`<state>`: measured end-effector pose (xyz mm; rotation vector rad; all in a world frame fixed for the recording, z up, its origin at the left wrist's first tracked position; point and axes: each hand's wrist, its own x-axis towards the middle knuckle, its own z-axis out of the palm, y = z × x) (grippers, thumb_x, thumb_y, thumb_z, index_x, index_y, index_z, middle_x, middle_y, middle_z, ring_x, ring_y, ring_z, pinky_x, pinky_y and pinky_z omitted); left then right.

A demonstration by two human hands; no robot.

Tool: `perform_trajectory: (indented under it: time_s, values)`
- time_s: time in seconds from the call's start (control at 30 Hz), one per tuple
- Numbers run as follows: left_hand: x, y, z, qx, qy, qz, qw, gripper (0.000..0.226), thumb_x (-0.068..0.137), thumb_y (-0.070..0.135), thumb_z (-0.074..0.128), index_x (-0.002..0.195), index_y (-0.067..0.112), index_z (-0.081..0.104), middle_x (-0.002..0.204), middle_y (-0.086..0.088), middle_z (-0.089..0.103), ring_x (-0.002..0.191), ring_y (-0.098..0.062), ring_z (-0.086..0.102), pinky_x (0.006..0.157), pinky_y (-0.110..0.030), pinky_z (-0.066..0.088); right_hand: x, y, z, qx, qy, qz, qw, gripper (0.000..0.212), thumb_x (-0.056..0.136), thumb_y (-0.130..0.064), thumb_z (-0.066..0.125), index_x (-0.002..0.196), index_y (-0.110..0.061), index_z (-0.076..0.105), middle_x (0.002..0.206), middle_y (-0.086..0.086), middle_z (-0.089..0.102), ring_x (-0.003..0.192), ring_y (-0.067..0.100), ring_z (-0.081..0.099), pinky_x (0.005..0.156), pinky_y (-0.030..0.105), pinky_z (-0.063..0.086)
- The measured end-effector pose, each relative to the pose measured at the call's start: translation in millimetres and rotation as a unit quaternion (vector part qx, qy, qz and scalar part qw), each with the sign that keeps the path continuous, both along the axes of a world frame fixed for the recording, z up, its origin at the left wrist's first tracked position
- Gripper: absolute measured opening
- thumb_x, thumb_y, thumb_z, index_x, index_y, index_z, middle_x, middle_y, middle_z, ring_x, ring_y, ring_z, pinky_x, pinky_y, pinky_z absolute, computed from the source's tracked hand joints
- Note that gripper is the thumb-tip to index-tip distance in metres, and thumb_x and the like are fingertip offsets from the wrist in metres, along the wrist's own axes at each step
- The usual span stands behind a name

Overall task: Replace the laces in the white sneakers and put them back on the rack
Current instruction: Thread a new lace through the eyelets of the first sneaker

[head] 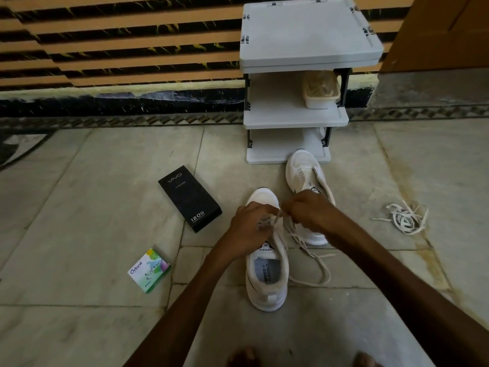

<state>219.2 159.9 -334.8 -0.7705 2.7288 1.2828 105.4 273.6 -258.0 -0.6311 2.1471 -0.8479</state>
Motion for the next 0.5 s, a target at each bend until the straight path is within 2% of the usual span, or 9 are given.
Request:
perform_trajectory:
  time_s: [0.07,0.1,0.17,0.2,0.23,0.3,0.37,0.43,0.5]
  values:
    - [-4.6,1.5,6.0,-0.017,0.005,-0.004,1.000,0.033,0.075,0.055,0.058,0.099,0.034,0.066,0.109,0.004,0.064,0.105,-0.023,0.059,0.089,-0.044,0.051,-1.6,5.1,25.8,-0.037,-0.045,-0.011,0.998,0.031,0.090,-0.026,0.058,0.062,-0.017,0.067,0.051,-0.007,0.052,0.045,0.007,0.041,0.045,0.021,0.031]
    - [-6.2,1.9,11.9,-0.014,0.016,0.005,1.000,0.027,0.079,0.055,0.059,0.092,0.033,0.067,0.100,0.005,0.065,0.097,-0.016,0.062,0.084,-0.039,0.054,-1.5,7.9,37.6,-0.058,-0.064,-0.005,0.996,0.032,0.091,-0.028,0.059,0.062,-0.018,0.067,0.051,-0.006,0.049,0.045,0.007,0.039,0.045,0.020,0.030]
    - [-9.8,0.0,27.0,0.001,0.054,0.036,0.998,0.013,0.089,0.038,0.064,0.091,0.025,0.069,0.084,0.012,0.064,0.079,0.001,0.061,0.069,-0.018,0.052,-0.6,14.9,55.8,-0.079,-0.061,0.028,0.995,0.030,0.092,-0.030,0.062,0.066,-0.019,0.070,0.054,-0.003,0.049,0.048,0.008,0.039,0.046,0.019,0.032]
    - [-11.4,-2.8,36.8,-0.001,0.076,0.049,0.996,0.007,0.090,0.027,0.065,0.092,0.023,0.069,0.082,0.015,0.063,0.074,0.007,0.059,0.063,-0.009,0.047,-1.1,17.9,59.6,-0.074,-0.030,0.055,0.995,0.028,0.091,-0.031,0.064,0.066,-0.021,0.071,0.055,-0.002,0.050,0.050,0.008,0.040,0.048,0.018,0.034]
    - [-13.3,-6.3,46.7,-0.011,0.096,0.060,0.994,0.006,0.091,0.021,0.064,0.092,0.022,0.069,0.083,0.015,0.064,0.073,0.009,0.059,0.060,-0.006,0.045,-1.9,20.8,59.8,-0.058,0.014,0.086,0.995,0.026,0.090,-0.031,0.065,0.065,-0.024,0.071,0.055,-0.004,0.053,0.051,0.007,0.043,0.050,0.017,0.036]
    - [-15.7,-13.5,68.1,-0.015,0.138,0.082,0.987,0.011,0.090,0.015,0.063,0.092,0.022,0.071,0.087,0.011,0.067,0.074,0.008,0.059,0.060,-0.005,0.044,-4.8,24.0,51.1,-0.002,0.119,0.153,0.981,0.023,0.088,-0.031,0.067,0.067,-0.025,0.070,0.062,-0.007,0.061,0.057,0.003,0.051,0.055,0.018,0.040]
    - [-18.2,-17.8,86.9,-0.012,0.173,0.098,0.980,0.013,0.090,0.013,0.063,0.092,0.021,0.073,0.083,0.006,0.068,0.068,0.007,0.058,0.058,-0.004,0.043,-4.8,24.6,33.6,0.070,0.219,0.223,0.947,0.027,0.088,-0.034,0.066,0.067,-0.018,0.067,0.065,-0.004,0.059,0.062,0.007,0.053,0.054,0.019,0.038]
    - [-20.1,-19.7,100.7,-0.022,0.196,0.103,0.975,0.013,0.089,0.012,0.064,0.092,0.020,0.074,0.079,0.006,0.068,0.063,0.005,0.058,0.057,-0.006,0.043,-3.4,24.3,12.2,0.133,0.248,0.282,0.917,0.029,0.089,-0.035,0.064,0.067,-0.016,0.065,0.065,-0.003,0.057,0.066,0.012,0.056,0.056,0.023,0.043]
    - [-22.8,-20.6,109.3,-0.014,0.213,0.108,0.971,0.013,0.092,0.012,0.060,0.093,0.017,0.072,0.077,0.005,0.067,0.061,0.003,0.059,0.058,-0.007,0.044,0.6,24.6,-6.5,0.188,0.215,0.346,0.894,0.024,0.090,-0.028,0.063,0.084,-0.007,0.073,0.079,0.005,0.069,0.077,0.019,0.066,0.072,0.031,0.055]
